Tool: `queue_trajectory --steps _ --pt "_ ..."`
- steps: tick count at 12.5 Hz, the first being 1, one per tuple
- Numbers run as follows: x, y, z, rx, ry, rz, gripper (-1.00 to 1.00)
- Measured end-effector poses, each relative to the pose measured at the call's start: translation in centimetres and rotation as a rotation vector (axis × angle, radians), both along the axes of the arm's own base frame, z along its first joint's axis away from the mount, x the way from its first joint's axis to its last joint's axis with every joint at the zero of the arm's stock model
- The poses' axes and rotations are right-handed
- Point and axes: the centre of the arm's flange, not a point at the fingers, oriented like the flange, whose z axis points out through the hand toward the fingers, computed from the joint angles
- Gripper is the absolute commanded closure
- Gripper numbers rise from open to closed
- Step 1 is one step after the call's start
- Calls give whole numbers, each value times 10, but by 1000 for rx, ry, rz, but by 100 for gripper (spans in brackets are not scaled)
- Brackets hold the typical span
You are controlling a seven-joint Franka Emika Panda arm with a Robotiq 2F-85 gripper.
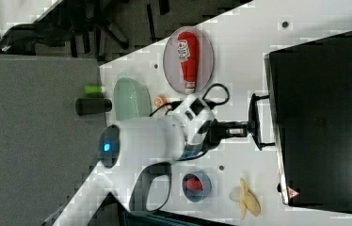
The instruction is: Flap open oven.
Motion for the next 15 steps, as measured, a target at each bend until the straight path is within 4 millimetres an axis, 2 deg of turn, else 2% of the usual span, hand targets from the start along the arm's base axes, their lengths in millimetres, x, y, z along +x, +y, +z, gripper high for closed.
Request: queue_trajectory --steps 2,7,11,15 --pt "-2 -2 -16 -1 23 2 65" --pt "5 -3 -39 -29 19 17 65" --pt "8 2 -42 -70 41 69 65" --pt "19 26 -49 -198 101 137 65"
